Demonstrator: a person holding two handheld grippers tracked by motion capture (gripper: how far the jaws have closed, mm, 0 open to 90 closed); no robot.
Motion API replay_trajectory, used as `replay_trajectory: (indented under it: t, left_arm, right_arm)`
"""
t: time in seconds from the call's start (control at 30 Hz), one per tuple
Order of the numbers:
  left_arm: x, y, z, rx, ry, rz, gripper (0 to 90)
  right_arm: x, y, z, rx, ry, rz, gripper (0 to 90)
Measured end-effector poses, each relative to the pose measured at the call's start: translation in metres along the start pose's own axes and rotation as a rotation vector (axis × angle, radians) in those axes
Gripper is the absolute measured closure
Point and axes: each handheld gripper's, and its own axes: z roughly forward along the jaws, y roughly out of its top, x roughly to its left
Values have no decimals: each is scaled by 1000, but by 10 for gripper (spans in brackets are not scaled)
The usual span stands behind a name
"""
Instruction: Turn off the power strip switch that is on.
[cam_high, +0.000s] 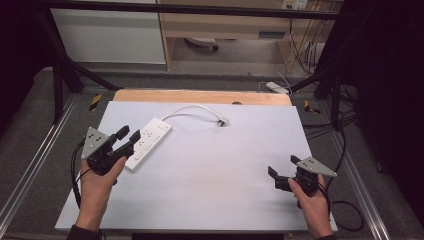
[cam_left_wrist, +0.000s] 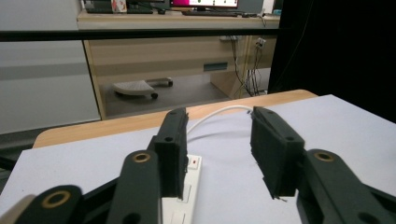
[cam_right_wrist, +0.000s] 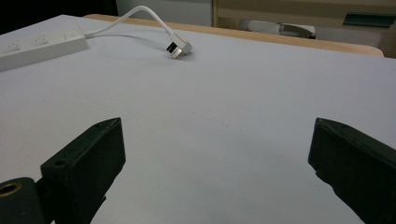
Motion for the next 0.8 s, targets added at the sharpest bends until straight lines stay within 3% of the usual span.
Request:
replay_trajectory:
  t: [0.23,0.4,0.8]
  left_arm:
    - [8,-3,2,3,-9,-30,723]
    - [9,-2,3,11,-21,-10,858]
    - [15,-6,13,62,-2,-23,899]
  right_arm:
    - [1,1,3,7,8,-13,36]
    - [0,1,2,11,9,-15,36]
    - [0,1,3,20,7,-12,36]
